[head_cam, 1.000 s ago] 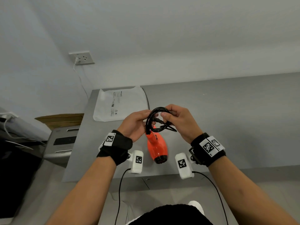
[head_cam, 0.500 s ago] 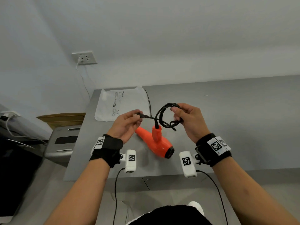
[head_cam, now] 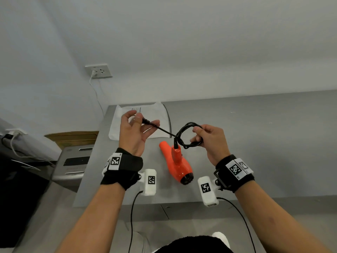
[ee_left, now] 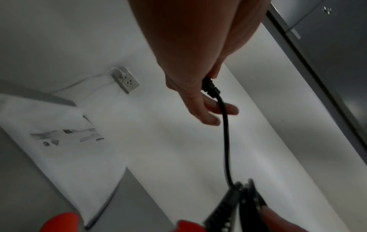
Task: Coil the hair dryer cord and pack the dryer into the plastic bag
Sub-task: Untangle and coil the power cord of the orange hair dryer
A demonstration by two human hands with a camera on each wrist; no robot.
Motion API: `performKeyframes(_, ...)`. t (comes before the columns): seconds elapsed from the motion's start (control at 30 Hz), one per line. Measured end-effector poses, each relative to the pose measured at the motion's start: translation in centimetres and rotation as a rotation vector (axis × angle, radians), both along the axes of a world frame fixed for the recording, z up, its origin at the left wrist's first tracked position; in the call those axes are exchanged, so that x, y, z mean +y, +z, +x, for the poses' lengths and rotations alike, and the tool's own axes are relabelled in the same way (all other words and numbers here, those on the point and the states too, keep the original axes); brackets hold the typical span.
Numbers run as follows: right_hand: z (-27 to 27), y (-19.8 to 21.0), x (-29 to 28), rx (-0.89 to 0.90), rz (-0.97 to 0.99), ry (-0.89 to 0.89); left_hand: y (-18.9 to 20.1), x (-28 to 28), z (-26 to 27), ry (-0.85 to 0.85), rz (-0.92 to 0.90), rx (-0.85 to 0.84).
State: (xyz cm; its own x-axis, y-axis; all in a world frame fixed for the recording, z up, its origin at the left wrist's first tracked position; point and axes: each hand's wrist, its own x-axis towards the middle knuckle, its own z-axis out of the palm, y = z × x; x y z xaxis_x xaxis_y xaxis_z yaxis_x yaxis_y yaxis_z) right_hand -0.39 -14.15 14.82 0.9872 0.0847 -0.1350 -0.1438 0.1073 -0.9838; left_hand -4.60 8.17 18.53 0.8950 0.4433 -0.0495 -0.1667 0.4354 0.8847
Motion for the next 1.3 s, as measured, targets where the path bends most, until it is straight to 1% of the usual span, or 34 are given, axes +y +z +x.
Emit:
performKeyframes(0.07, -0.2, 0.0, 0.5, 0.014, -0.046, -0.014, 0.7, -1.1, 0.3, 0.011, 0.007, 0.020)
performKeyframes(0.13, -0.4, 0.1, 0.9, 0.022, -0.100, -0.023, 1.0, -2.3, 0.5, -0.013, 0.091, 0.071)
performKeyframes(0.17, -0.4, 0.2, 1.0, 0.021, -0.118, -0.023, 1.1, -2.9, 0.5, -0.032, 0.170, 0.103)
performKeyframes(0.23, -0.5, 0.6, 1.2, 0.002, -0.135, -0.017, 1.2, -4.0, 0.4, -0.085, 0.390, 0.149)
performKeyframes(0.3, -0.5, 1.0, 1.2, -0.031, -0.146, -0.005, 1.0, -4.5, 0.2, -0.185, 0.589, 0.155)
performKeyframes(0.37, -0.6, 1.3, 1.2, -0.066, -0.142, 0.016, 0.8, -4.7, 0.0, -0.265, 0.745, 0.162)
performKeyframes(0.5, -0.8, 1.3, 1.1, -0.129, -0.159, 0.042, 1.0, -4.9, 0.1, -0.258, 1.026, 0.170)
performKeyframes(0.67, -1.3, 1.3, 0.8, -0.207, -0.137, 0.057, 0.8, -5.5, 0.7, -0.258, 1.123, 0.247)
performKeyframes(0.7, -1.3, 1.3, 0.7, -0.218, -0.126, 0.063, 0.7, -5.7, 0.8, -0.280, 1.129, 0.265)
performKeyframes(0.73, -1.4, 1.3, 0.7, -0.229, -0.121, 0.070, 0.6, -6.0, 0.9, -0.320, 1.105, 0.286)
performKeyframes(0.83, -1.7, 1.2, 0.6, -0.263, -0.136, 0.103, 0.3, -6.7, 0.8, -0.431, 0.910, 0.304)
performKeyframes(0.9, -1.9, 1.1, 0.4, -0.259, -0.126, 0.141, -0.2, -6.8, 1.0, -0.418, 0.882, 0.295)
performKeyframes(0.93, -1.9, 1.0, 0.3, -0.255, -0.121, 0.161, -0.5, -6.9, 1.1, -0.405, 0.840, 0.290)
performKeyframes(0.97, -2.0, 0.9, 0.2, -0.251, -0.116, 0.175, -0.7, -7.0, 1.2, -0.400, 0.748, 0.287)
performKeyframes(1.03, -1.9, 0.7, 0.1, -0.247, -0.107, 0.172, -0.9, -7.2, 1.4, -0.420, 0.499, 0.292)
performKeyframes(1.13, -1.8, 0.3, -0.2, -0.220, -0.108, 0.144, -0.7, -7.0, 1.8, -0.506, 0.213, 0.313)
performKeyframes(1.2, -2.0, -0.1, -0.4, -0.207, -0.109, 0.158, -0.4, -6.7, 2.0, -0.489, 0.071, 0.335)
performKeyframes(1.23, -2.1, -0.2, -0.5, -0.201, -0.107, 0.161, -0.2, -6.7, 2.2, -0.467, 0.028, 0.343)
performKeyframes(1.3, -2.1, -0.3, -0.6, -0.188, -0.114, 0.159, -0.2, -6.7, 2.5, -0.408, 0.002, 0.333)
